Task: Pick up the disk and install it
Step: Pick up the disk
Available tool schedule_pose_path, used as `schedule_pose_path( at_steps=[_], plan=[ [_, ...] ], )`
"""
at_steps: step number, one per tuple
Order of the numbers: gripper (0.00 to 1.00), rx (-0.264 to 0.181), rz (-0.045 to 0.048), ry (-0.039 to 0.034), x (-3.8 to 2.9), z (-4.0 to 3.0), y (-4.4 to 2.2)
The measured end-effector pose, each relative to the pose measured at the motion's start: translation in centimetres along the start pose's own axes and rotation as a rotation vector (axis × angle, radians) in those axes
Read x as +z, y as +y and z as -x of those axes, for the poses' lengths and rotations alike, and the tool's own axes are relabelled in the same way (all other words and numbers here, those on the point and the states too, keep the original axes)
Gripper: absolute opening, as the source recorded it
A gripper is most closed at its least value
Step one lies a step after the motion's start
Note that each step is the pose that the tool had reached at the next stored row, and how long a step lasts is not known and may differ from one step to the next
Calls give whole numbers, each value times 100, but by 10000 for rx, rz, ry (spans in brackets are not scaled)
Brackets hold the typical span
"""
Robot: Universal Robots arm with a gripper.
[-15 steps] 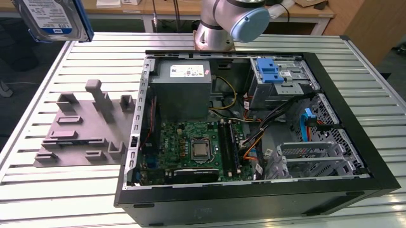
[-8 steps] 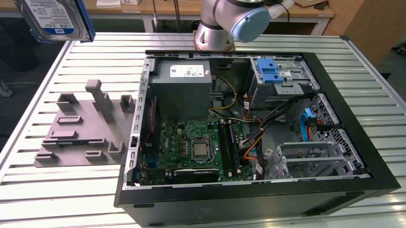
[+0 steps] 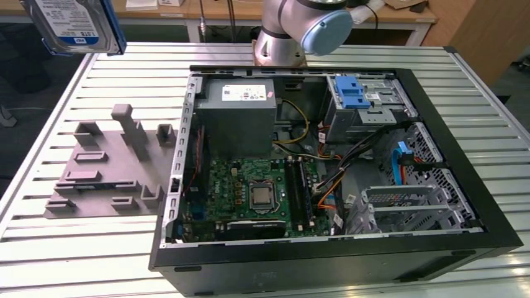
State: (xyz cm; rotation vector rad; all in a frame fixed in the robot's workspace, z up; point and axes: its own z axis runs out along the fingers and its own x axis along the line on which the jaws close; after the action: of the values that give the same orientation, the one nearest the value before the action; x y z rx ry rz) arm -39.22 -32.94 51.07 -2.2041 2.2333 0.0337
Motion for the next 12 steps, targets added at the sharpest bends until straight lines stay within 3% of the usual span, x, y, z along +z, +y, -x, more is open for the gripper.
schedule_pose_path(
  at_steps=[12],
  plan=[
    [36,0,1,0,-1,1,-51]
  ],
)
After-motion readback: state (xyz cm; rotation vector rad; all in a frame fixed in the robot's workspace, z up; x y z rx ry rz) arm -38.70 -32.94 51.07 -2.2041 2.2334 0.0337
